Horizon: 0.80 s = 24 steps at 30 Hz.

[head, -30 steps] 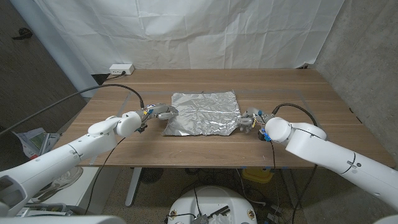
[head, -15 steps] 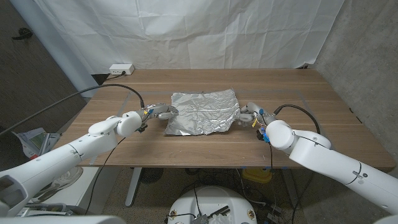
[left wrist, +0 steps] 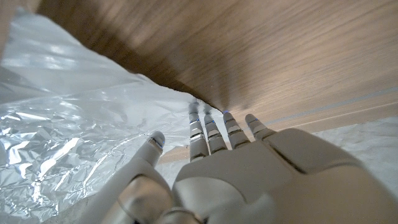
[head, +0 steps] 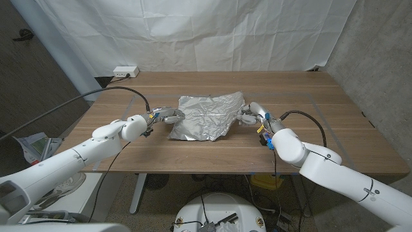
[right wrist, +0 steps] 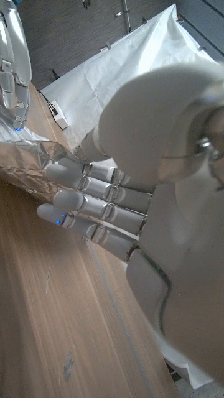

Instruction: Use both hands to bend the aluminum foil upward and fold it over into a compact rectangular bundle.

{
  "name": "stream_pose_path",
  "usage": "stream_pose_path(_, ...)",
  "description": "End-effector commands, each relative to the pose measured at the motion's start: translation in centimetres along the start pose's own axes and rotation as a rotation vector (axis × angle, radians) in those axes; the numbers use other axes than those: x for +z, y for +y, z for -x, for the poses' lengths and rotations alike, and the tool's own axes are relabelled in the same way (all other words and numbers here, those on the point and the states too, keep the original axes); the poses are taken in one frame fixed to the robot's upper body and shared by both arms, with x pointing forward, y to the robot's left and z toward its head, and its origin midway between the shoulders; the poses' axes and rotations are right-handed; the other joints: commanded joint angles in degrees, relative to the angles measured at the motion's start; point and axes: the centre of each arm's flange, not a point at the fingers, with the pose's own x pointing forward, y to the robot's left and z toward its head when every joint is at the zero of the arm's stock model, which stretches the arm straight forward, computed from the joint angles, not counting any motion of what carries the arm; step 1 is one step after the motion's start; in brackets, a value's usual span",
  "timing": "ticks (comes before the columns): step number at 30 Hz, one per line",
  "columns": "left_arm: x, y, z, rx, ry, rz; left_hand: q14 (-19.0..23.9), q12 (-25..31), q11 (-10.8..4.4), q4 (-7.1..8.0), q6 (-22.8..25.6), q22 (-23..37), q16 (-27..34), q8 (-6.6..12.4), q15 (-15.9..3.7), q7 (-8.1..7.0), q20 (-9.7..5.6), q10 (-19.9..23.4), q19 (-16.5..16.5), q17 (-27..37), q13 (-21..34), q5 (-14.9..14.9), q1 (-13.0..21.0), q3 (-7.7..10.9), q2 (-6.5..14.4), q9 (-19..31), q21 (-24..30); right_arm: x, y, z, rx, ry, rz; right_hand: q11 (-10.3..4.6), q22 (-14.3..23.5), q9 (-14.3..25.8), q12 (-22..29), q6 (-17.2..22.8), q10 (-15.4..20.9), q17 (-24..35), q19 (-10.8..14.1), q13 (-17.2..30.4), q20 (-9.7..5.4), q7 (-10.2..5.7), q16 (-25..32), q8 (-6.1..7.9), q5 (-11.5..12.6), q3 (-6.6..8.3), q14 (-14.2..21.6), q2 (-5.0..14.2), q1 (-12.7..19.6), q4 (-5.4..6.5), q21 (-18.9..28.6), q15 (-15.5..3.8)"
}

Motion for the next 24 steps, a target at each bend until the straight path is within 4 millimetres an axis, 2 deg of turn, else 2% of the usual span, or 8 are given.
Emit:
stream_pose_path(1, -0.2, 0.0, -0.3, 0.001, -0.002, 0.004, 0.0, -0.1, -0.17, 0.30, -0.1, 0.2, -0.1, 0.39, -3.55, -0.08, -0.30, 0.4, 0.0, 0.1, 0.2, 0.2, -0.4, -0.10, 1.4, 0.3, -0.4, 1.5, 2.0, -0.9, 0.027, -0.138, -0.033, 0.05, 0.2, 0.5, 0.2, -0.5, -0.4, 0.6, -0.6, 0.1, -0.10, -0.03, -0.6, 0.29, 0.5, 0.11, -0.5, 0.41, 0.2, 0.37, 0.5, -4.47)
stream_pose_path(12, -0.3, 0.1, -0.6, 0.002, -0.006, 0.007, 0.1, -0.2, -0.08, 0.36, -0.1, 0.2, -0.1, 0.39, -3.52, -0.11, -0.29, 0.5, 0.0, 0.1, 0.2, 0.2, -0.4, -0.01, 1.4, 0.3, -0.5, 2.0, 3.3, -1.8, 0.088, -0.231, -0.011, 0.23, 0.0, 1.1, 0.1, -1.4, -1.5, -1.4, -2.4, -0.2, -0.84, -0.98, -3.3, 0.35, 0.7, -0.87, -0.7, 0.59, 0.3, 0.53, 1.5, -4.87)
stream_pose_path(24, -0.4, 0.1, -1.0, -0.002, -0.007, 0.011, 0.1, -0.2, -0.19, 0.48, -0.2, 0.2, -0.1, 0.41, -3.54, -0.08, -0.30, 0.4, 0.0, 0.1, 0.2, 0.2, -0.5, 0.09, 1.4, 0.3, -0.5, 3.0, 3.8, -2.9, 0.112, -0.316, -0.010, 0.03, -0.2, 1.4, -0.1, -1.9, -2.3, -4.5, -4.3, -0.3, -1.58, -1.88, -6.0, 0.34, 1.2, -2.18, -0.7, 0.95, 0.4, 0.85, 2.5, -4.91)
